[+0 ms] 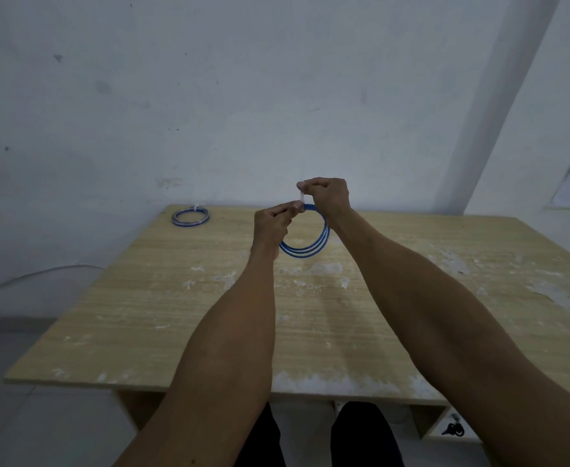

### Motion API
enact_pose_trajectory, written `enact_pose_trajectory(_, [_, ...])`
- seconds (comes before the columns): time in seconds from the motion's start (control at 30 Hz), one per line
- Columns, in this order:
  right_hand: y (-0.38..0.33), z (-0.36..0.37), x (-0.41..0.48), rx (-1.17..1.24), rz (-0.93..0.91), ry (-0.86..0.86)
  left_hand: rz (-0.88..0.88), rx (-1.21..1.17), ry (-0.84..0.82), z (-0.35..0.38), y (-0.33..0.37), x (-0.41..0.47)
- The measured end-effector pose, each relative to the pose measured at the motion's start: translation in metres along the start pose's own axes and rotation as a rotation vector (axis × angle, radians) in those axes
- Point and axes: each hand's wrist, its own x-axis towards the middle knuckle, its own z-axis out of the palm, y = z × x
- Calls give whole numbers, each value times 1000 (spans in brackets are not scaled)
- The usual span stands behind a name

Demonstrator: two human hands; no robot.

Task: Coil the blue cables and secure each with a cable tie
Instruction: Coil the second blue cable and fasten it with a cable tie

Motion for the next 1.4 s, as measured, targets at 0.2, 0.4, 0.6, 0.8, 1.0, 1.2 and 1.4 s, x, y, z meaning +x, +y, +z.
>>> enact_pose_trajectory(0.2, [-6,-2,-14,-95,81,-167,21,7,118,-21,-4,8])
enact_pose_trajectory(0.4, [7,7,-20,-70,211,-451,2,29,204,-64,5,39])
enact_pose_trajectory(0.6, [21,85,8,209,242,-267,-13,175,253,-124,17,82])
enact_pose_trajectory(0.8, [56,201,50,256,268,-196,89,323,502,-217,-18,132])
enact_pose_trajectory(1.0, [102,287,74,83,84,-132,162,605,547,-267,-46,167])
enact_pose_trajectory(1.2, [121,317,90,-113,-96,-45,228,748,493,-291,-71,198])
enact_pose_trajectory(1.4, [130,328,94,-365,-163,-64,224,946,398,-294,-86,209])
